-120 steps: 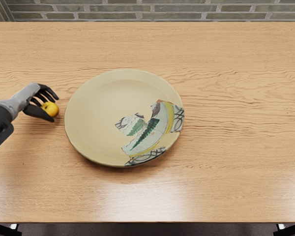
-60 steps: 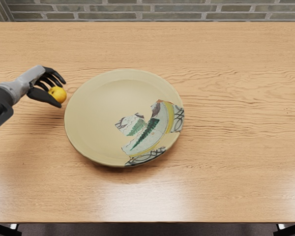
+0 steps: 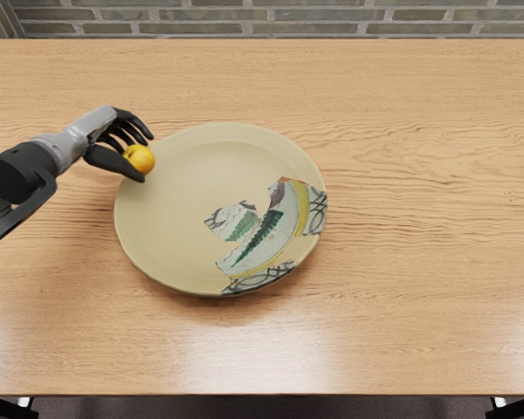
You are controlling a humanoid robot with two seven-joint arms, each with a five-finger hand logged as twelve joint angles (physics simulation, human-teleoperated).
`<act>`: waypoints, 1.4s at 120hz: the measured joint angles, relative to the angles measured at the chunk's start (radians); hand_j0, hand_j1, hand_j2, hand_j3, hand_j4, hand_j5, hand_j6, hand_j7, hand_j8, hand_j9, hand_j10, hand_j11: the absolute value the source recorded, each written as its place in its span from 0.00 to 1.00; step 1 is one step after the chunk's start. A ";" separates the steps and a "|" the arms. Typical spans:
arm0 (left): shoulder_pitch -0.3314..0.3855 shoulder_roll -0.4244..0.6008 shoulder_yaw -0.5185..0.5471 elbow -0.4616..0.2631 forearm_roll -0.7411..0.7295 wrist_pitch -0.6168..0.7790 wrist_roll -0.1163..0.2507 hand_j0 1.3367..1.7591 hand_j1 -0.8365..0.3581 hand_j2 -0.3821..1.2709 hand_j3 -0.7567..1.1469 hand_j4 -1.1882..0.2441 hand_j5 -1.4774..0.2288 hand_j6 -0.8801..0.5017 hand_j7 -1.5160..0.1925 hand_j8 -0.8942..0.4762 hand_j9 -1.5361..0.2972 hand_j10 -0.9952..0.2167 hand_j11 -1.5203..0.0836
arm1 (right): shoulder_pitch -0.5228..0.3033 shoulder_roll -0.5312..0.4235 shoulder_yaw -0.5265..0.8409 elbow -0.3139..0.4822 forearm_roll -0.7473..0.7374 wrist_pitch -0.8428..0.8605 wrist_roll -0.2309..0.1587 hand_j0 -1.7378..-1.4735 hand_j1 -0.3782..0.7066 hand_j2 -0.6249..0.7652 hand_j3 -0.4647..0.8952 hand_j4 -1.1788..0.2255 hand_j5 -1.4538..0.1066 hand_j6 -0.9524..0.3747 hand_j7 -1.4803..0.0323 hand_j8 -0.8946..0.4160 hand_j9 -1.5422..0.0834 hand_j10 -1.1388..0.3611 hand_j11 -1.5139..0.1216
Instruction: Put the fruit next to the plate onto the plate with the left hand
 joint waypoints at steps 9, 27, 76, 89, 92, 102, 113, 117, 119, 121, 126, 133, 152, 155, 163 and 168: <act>0.006 -0.014 -0.001 0.000 0.001 0.000 0.001 0.76 0.49 0.45 0.40 0.40 0.40 0.22 0.42 0.27 0.40 0.31 0.45 | 0.000 0.000 0.000 0.000 0.000 0.000 0.000 0.30 0.05 0.45 0.34 0.83 0.92 0.71 0.96 0.67 0.94 0.75 0.91; 0.015 -0.030 -0.002 0.000 0.000 -0.001 0.000 0.76 0.49 0.47 0.40 0.41 0.39 0.22 0.42 0.26 0.40 0.32 0.45 | 0.000 0.000 0.000 0.000 0.000 0.000 0.000 0.30 0.05 0.45 0.34 0.83 0.92 0.71 0.96 0.67 0.94 0.75 0.91; 0.015 -0.045 -0.003 0.000 0.001 -0.017 -0.013 0.76 0.66 0.33 0.40 0.57 0.58 0.37 0.61 0.40 0.58 0.52 0.65 | 0.000 0.000 0.000 0.000 0.000 0.000 0.000 0.30 0.05 0.45 0.34 0.83 0.92 0.71 0.96 0.67 0.94 0.75 0.91; 0.010 -0.045 -0.004 0.000 0.001 -0.041 -0.015 0.76 0.79 0.29 0.40 0.67 0.69 0.47 0.72 0.49 0.68 0.63 0.76 | 0.000 0.000 0.000 0.000 0.000 0.000 0.000 0.30 0.05 0.45 0.34 0.83 0.92 0.71 0.96 0.67 0.94 0.75 0.91; 0.008 -0.045 -0.004 0.000 0.001 -0.052 -0.015 0.76 0.81 0.29 0.40 0.69 0.71 0.49 0.73 0.51 0.70 0.65 0.78 | 0.000 0.000 0.000 0.000 0.000 0.000 0.000 0.30 0.05 0.45 0.34 0.83 0.92 0.71 0.96 0.67 0.94 0.75 0.91; 0.013 -0.034 -0.029 0.000 -0.001 -0.075 -0.016 0.76 0.87 0.27 0.40 0.73 0.76 0.53 0.78 0.55 0.74 0.71 0.84 | 0.000 0.000 0.000 0.000 0.000 0.000 0.000 0.30 0.05 0.45 0.34 0.83 0.92 0.71 0.96 0.67 0.94 0.75 0.91; 0.016 0.019 -0.091 -0.001 -0.079 -0.163 -0.016 0.76 0.91 0.26 0.40 0.76 0.79 0.57 0.82 0.59 0.77 0.74 0.87 | 0.000 0.000 0.000 0.000 0.000 0.000 0.000 0.30 0.05 0.45 0.34 0.83 0.92 0.71 0.96 0.67 0.94 0.75 0.91; 0.017 0.054 -0.118 -0.001 -0.125 -0.224 -0.016 0.76 0.92 0.25 0.40 0.77 0.80 0.58 0.83 0.59 0.78 0.75 0.88 | 0.000 0.000 0.000 0.000 0.000 0.000 0.000 0.30 0.05 0.45 0.34 0.83 0.92 0.71 0.96 0.67 0.94 0.75 0.91; 0.017 0.067 -0.130 -0.001 -0.149 -0.253 -0.016 0.76 0.92 0.25 0.40 0.78 0.81 0.58 0.83 0.60 0.78 0.76 0.89 | 0.000 0.000 0.000 0.000 0.000 0.000 0.000 0.30 0.05 0.45 0.34 0.83 0.92 0.71 0.96 0.67 0.94 0.75 0.91; 0.017 0.083 -0.141 -0.001 -0.175 -0.282 -0.016 0.76 0.93 0.25 0.40 0.78 0.81 0.58 0.83 0.60 0.79 0.76 0.89 | 0.000 0.000 0.000 0.000 0.000 0.000 0.000 0.30 0.05 0.45 0.34 0.83 0.92 0.71 0.96 0.67 0.94 0.75 0.91; 0.019 0.125 -0.164 -0.001 -0.250 -0.353 -0.016 0.76 0.94 0.25 0.40 0.79 0.82 0.59 0.84 0.61 0.80 0.77 0.90 | 0.000 0.000 0.000 0.000 0.000 0.000 0.000 0.30 0.05 0.45 0.34 0.83 0.92 0.71 0.96 0.67 0.94 0.75 0.91; 0.023 0.180 -0.188 -0.001 -0.368 -0.457 -0.015 0.76 0.95 0.24 0.40 0.79 0.83 0.60 0.85 0.62 0.80 0.78 0.91 | 0.000 0.000 0.000 0.000 0.000 0.000 0.000 0.30 0.05 0.45 0.34 0.83 0.92 0.71 0.96 0.67 0.94 0.75 0.91; 0.070 0.303 -0.220 0.001 -0.669 -0.663 -0.009 0.76 0.97 0.24 0.40 0.81 0.84 0.62 0.87 0.63 0.82 0.80 0.93 | 0.000 0.000 0.000 0.000 0.000 0.000 0.000 0.30 0.05 0.45 0.34 0.83 0.92 0.71 0.96 0.67 0.94 0.75 0.91; 0.071 0.303 -0.222 0.001 -0.692 -0.677 -0.008 0.76 0.97 0.24 0.40 0.81 0.85 0.62 0.87 0.63 0.82 0.80 0.93 | 0.000 0.000 0.000 0.000 0.000 0.000 0.000 0.30 0.05 0.45 0.34 0.83 0.92 0.71 0.96 0.67 0.94 0.75 0.91; 0.081 0.303 -0.226 0.003 -0.731 -0.701 -0.007 0.76 0.97 0.24 0.40 0.81 0.85 0.62 0.87 0.64 0.82 0.80 0.93 | 0.000 0.000 0.000 0.000 0.000 0.000 0.000 0.30 0.05 0.45 0.34 0.83 0.92 0.71 0.96 0.67 0.94 0.75 0.91; 0.082 0.303 -0.228 0.004 -0.746 -0.710 -0.006 0.76 0.97 0.24 0.40 0.82 0.85 0.62 0.87 0.64 0.82 0.80 0.93 | 0.000 0.000 0.000 0.000 0.000 0.000 0.000 0.30 0.05 0.45 0.34 0.83 0.92 0.71 0.96 0.67 0.94 0.75 0.91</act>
